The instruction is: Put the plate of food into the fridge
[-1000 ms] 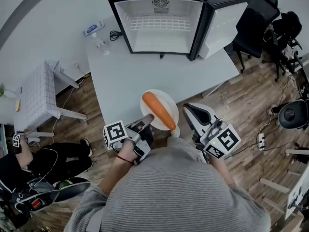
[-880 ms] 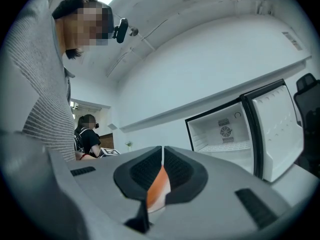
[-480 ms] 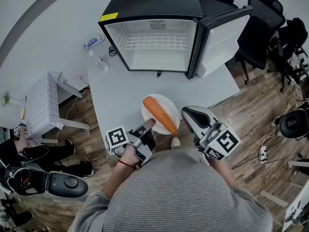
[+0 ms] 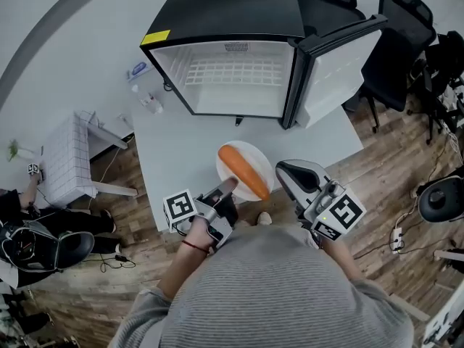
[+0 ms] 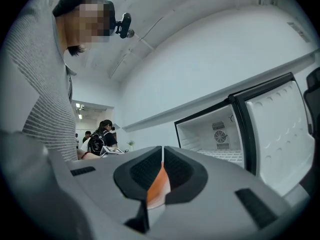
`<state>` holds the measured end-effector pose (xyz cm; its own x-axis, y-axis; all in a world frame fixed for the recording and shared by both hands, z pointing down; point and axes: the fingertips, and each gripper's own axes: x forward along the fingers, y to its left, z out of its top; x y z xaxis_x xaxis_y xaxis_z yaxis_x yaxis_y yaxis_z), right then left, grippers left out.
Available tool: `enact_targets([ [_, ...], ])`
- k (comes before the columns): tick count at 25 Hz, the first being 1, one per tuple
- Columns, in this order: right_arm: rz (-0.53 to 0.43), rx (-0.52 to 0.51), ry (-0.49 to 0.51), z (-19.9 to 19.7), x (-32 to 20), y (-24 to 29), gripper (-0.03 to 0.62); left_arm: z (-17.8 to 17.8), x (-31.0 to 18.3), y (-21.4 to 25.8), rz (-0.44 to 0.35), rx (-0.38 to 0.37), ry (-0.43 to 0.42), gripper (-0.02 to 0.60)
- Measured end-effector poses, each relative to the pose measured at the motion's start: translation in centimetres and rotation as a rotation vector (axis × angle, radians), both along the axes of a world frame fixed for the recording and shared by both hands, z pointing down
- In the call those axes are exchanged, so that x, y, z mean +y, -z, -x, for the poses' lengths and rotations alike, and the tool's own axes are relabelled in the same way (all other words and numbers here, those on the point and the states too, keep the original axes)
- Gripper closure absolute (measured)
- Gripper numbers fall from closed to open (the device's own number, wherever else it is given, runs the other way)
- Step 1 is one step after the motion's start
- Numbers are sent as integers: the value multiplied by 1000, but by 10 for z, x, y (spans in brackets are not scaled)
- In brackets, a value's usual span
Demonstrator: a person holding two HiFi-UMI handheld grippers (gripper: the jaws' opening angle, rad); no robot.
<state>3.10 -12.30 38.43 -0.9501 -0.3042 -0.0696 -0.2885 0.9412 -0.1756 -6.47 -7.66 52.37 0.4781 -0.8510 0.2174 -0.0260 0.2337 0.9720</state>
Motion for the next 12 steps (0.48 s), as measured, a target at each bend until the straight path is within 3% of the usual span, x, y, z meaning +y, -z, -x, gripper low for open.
enact_targets([
  [6, 13, -6, -9, 9, -5, -6, 578, 6, -9, -2, 5, -10, -25, 555],
  [12, 33, -16, -37, 18, -14, -6, 579, 15, -23, 8, 0, 28, -30, 555],
])
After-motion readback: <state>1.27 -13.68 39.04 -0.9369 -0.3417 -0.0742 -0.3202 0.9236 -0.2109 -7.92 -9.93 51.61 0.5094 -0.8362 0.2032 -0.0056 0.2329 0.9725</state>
